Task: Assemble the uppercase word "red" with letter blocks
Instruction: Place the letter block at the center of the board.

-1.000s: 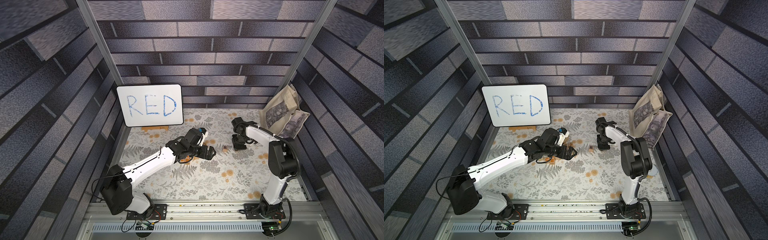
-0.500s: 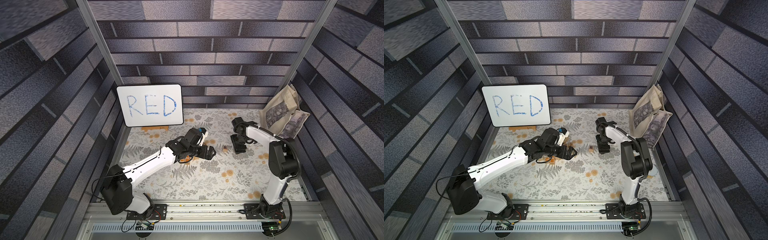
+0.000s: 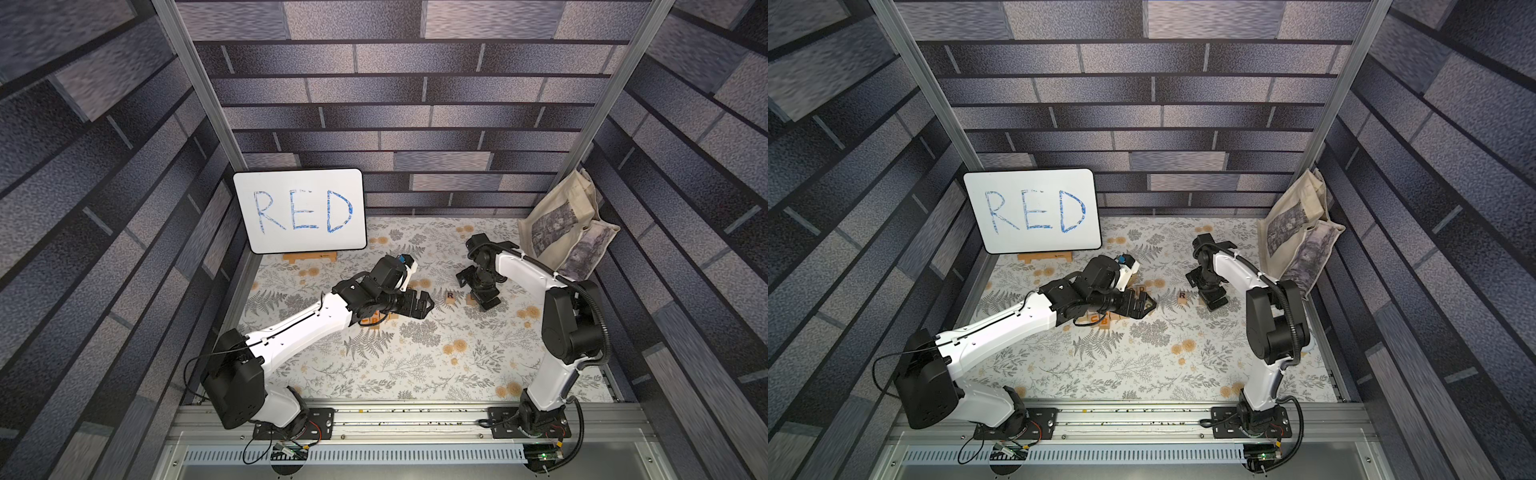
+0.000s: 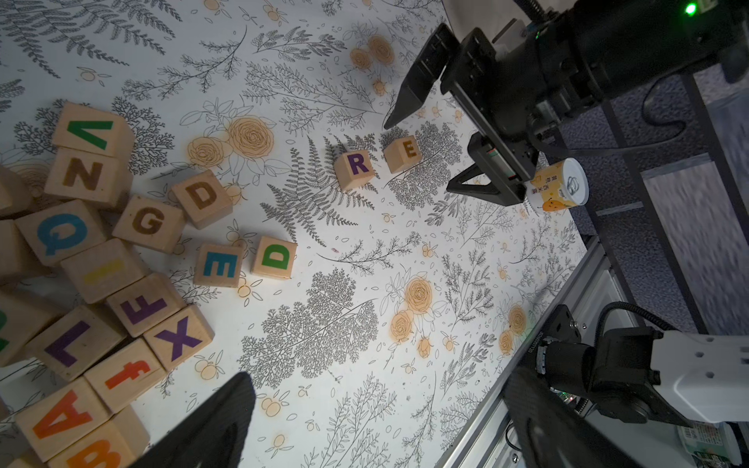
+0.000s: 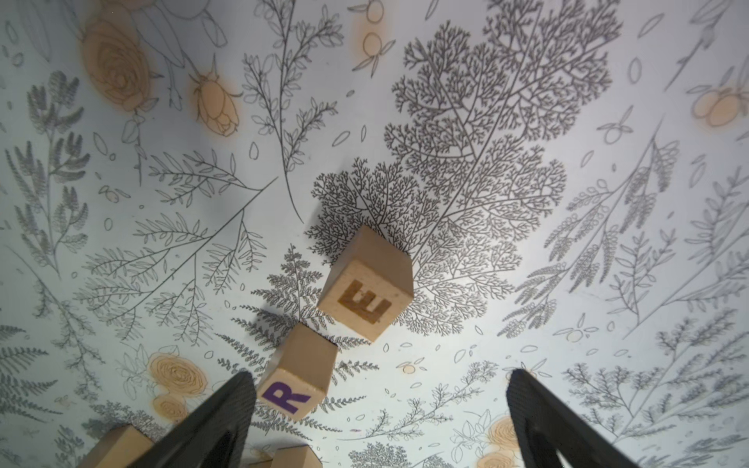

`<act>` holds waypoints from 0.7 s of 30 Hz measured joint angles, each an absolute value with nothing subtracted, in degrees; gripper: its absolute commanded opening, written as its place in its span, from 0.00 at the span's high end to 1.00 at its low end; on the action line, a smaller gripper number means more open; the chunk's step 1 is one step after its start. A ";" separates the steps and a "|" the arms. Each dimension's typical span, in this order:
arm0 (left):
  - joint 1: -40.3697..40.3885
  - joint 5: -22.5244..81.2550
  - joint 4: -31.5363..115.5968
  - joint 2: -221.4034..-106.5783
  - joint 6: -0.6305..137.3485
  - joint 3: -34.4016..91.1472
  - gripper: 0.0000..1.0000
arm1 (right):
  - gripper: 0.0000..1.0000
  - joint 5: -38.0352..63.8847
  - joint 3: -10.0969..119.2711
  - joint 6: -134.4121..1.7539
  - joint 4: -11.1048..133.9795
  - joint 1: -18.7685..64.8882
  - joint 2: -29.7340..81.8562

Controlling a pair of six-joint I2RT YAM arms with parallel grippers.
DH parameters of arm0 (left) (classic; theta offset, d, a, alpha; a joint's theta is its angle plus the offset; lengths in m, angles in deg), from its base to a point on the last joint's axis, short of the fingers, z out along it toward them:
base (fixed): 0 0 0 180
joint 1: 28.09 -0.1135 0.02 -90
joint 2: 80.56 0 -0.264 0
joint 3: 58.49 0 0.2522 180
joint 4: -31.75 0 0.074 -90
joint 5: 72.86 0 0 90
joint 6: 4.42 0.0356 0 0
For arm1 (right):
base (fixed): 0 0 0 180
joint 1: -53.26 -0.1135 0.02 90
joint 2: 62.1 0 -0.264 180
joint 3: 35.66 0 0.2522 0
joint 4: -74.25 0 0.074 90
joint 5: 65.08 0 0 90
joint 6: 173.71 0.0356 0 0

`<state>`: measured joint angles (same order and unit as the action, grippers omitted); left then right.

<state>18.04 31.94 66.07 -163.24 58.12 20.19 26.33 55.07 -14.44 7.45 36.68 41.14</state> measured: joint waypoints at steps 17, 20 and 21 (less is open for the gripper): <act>18.35 31.75 66.07 -163.24 56.59 20.22 0.00 | 0.10 23.05 62.15 -47.09 3.63 37.75 44.77; 18.35 31.70 66.11 -163.24 56.59 20.22 0.00 | 0.16 22.88 63.02 -51.99 3.06 37.93 46.01; 18.35 31.70 66.11 -163.24 56.59 20.22 0.00 | 0.20 22.90 63.02 -53.47 2.84 37.97 46.21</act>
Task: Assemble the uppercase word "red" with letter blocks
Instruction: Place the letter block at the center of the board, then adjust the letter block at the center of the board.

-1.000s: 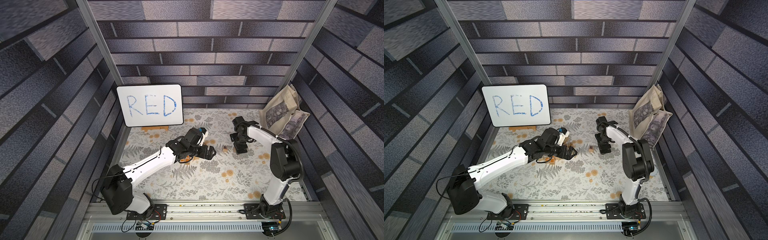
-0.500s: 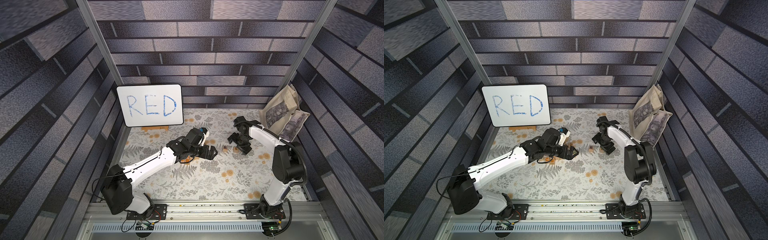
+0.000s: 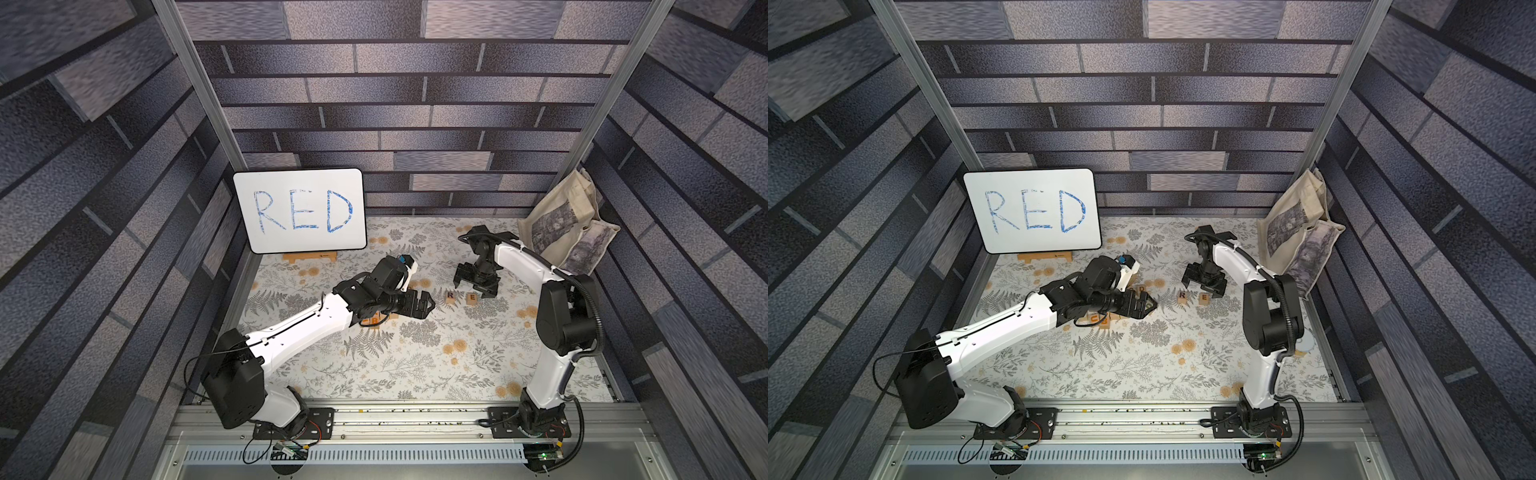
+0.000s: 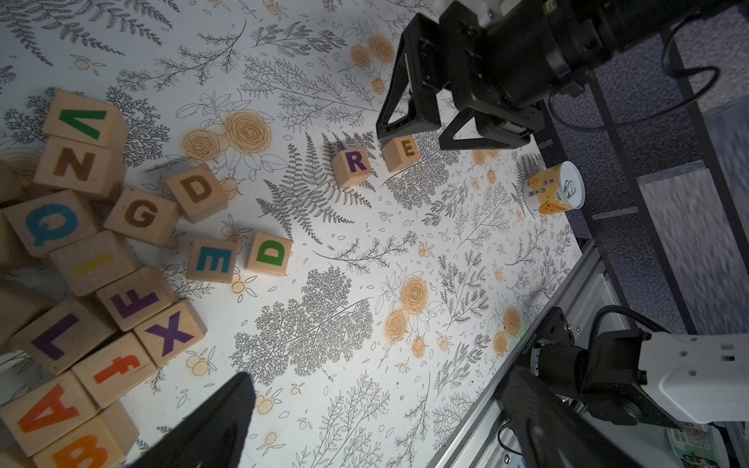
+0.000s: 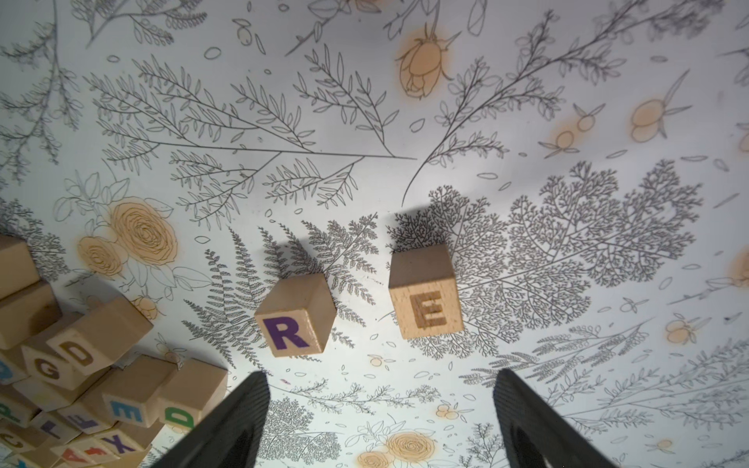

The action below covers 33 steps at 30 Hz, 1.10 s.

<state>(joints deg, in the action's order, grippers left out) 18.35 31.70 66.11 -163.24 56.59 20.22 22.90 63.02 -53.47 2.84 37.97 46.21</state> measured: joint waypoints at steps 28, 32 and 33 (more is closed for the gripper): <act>18.35 31.49 67.82 -163.21 56.59 20.22 0.00 | 0.76 26.18 58.50 -64.25 5.00 39.04 49.95; 18.35 31.31 67.84 -163.21 56.59 20.22 0.00 | 0.84 26.38 58.50 -64.77 5.02 39.04 49.95; 18.35 31.27 67.84 -163.21 56.56 20.22 0.00 | 0.84 26.36 58.50 -64.77 5.02 39.04 49.95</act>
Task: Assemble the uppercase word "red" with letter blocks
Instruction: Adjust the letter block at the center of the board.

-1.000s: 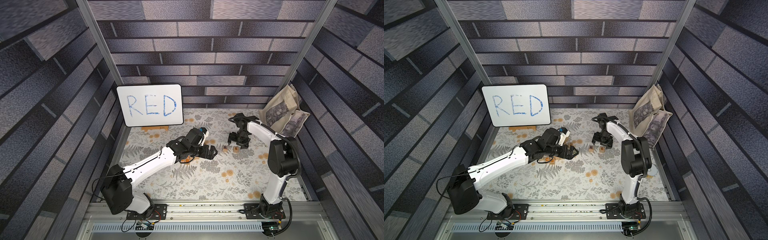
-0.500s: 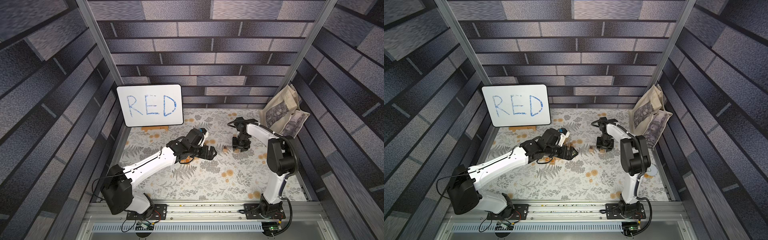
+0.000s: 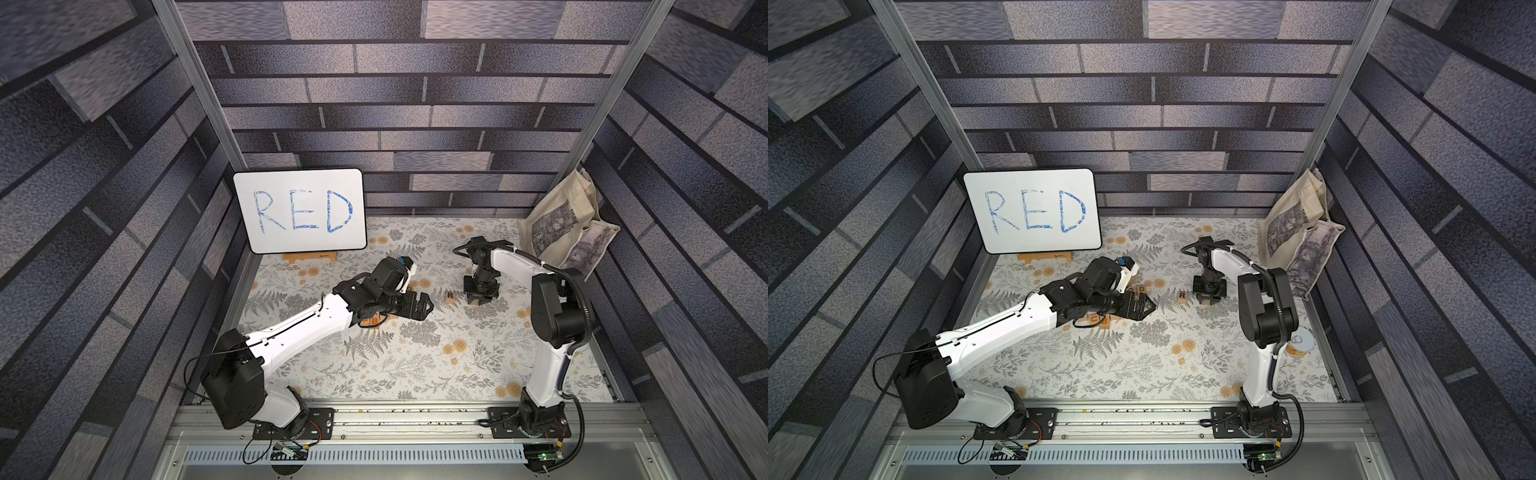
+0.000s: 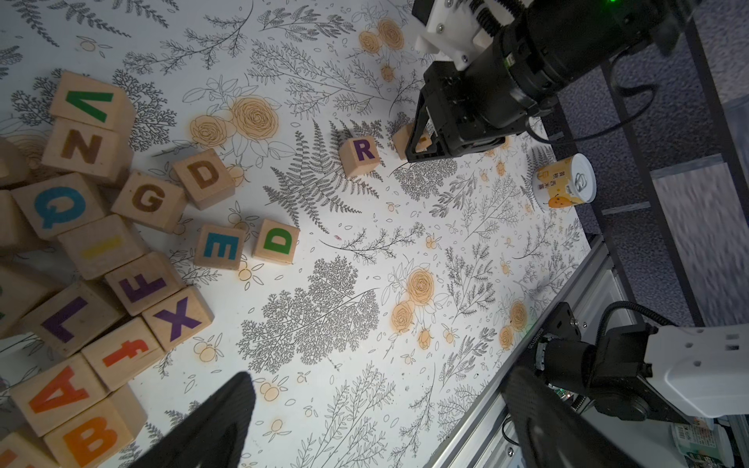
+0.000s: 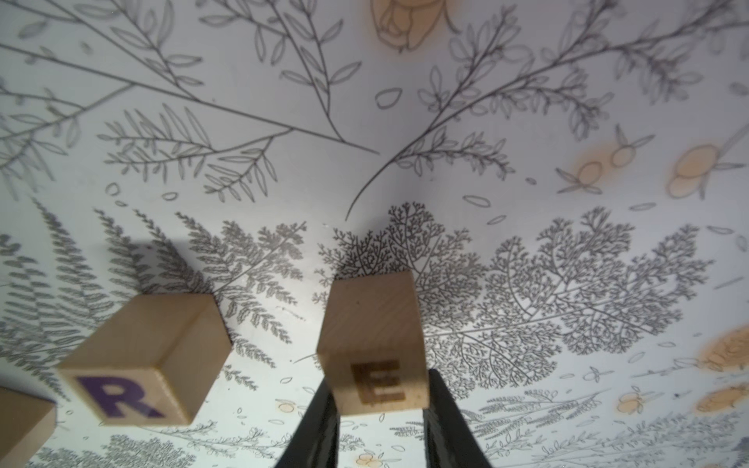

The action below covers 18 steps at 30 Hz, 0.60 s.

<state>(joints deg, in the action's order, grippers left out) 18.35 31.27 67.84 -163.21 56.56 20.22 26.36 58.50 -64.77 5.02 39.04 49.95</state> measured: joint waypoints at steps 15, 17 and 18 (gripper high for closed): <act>18.87 30.83 67.77 -163.21 55.51 20.22 0.00 | 0.84 22.86 55.18 -58.90 6.71 39.04 47.37; 18.98 30.81 67.77 -163.21 55.49 20.22 0.00 | 0.84 22.20 55.09 -58.41 6.77 39.04 47.28; 19.02 30.81 67.77 -163.21 55.47 20.22 0.00 | 0.84 22.01 55.07 -58.15 6.84 39.04 47.26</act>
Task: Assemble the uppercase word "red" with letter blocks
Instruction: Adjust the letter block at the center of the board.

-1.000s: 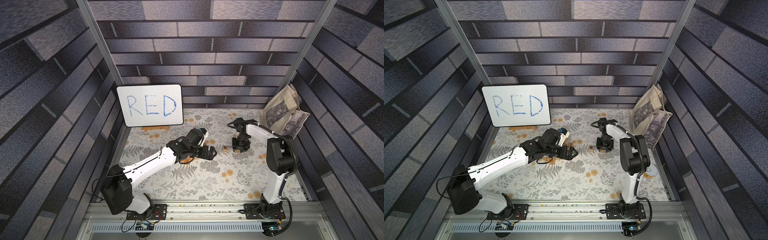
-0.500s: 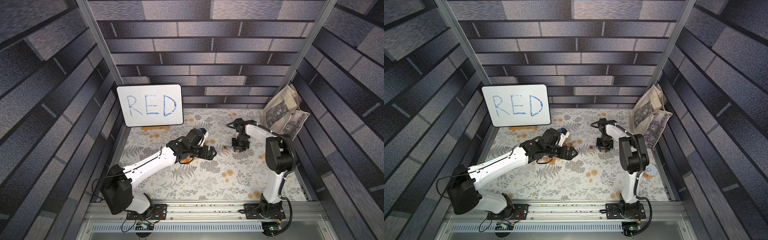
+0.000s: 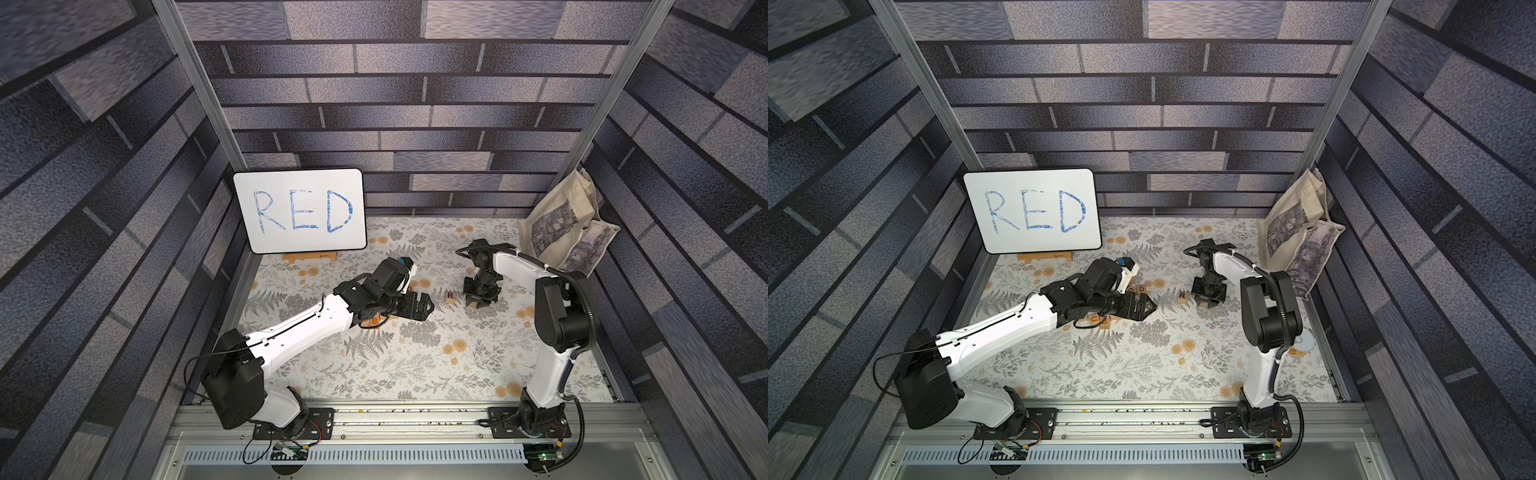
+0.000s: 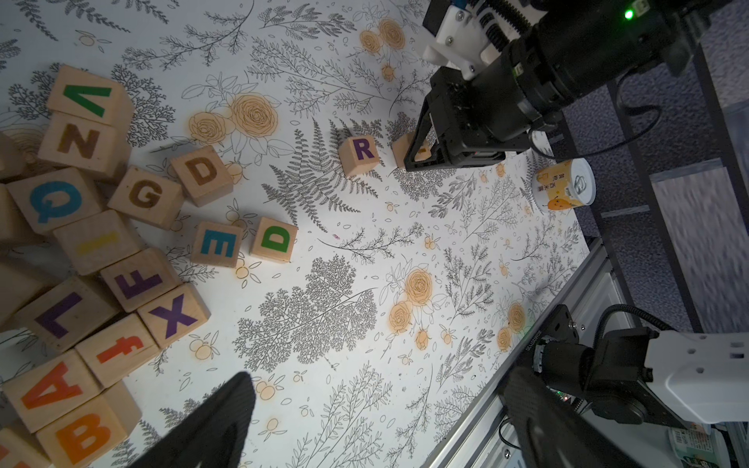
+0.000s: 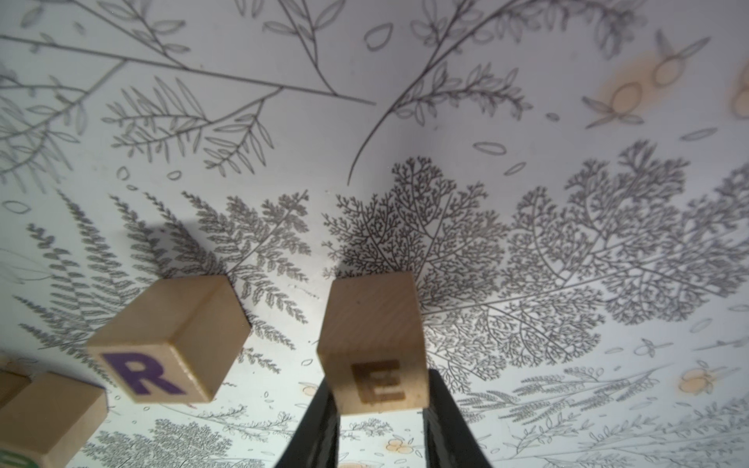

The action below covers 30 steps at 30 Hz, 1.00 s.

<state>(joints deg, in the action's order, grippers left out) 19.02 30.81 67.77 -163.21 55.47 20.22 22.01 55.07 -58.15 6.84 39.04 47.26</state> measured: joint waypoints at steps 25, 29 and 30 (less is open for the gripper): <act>19.50 30.41 67.75 -163.21 55.08 20.22 0.00 | 0.83 19.86 57.56 -56.64 8.50 38.21 48.61; 19.50 30.41 67.75 -163.21 55.10 20.22 0.00 | 0.83 19.89 57.56 -56.67 8.50 37.89 49.12; 19.50 30.41 67.75 -163.21 55.10 20.22 0.00 | 0.82 19.86 57.56 -56.67 8.50 37.84 49.12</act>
